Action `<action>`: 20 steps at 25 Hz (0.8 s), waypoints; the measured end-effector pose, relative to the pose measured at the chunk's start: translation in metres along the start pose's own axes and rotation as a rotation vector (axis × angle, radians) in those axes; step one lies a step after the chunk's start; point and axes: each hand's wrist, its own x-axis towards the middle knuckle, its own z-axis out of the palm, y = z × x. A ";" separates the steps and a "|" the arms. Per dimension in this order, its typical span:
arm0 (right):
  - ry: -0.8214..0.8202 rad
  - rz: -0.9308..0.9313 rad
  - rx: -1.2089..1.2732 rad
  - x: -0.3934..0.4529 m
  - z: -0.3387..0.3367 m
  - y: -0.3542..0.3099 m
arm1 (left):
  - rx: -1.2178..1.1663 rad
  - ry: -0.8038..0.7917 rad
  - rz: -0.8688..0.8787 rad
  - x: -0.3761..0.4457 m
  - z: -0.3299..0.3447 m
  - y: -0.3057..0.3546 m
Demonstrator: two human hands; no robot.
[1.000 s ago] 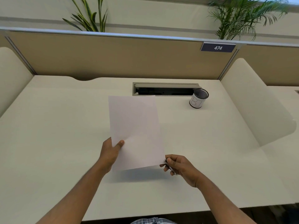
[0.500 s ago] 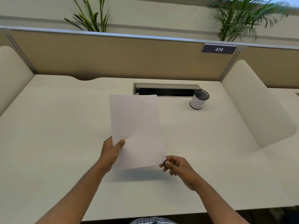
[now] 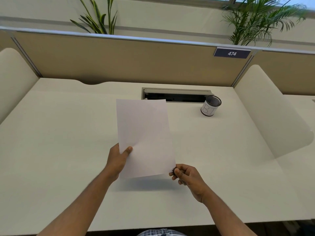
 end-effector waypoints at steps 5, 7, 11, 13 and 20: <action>0.028 -0.009 -0.043 -0.001 0.000 0.002 | -0.004 -0.011 0.000 -0.002 0.000 -0.001; 0.050 -0.007 -0.056 0.000 0.001 0.002 | -0.005 -0.018 0.004 -0.003 0.001 -0.001; 0.081 -0.010 -0.080 0.001 0.004 0.001 | 0.008 -0.017 0.007 -0.003 0.000 -0.003; 0.098 -0.027 -0.089 0.002 0.005 0.002 | 0.003 -0.016 0.013 -0.003 0.000 -0.002; 0.137 -0.047 -0.038 0.004 0.008 0.001 | -0.017 -0.010 0.021 -0.003 0.004 -0.001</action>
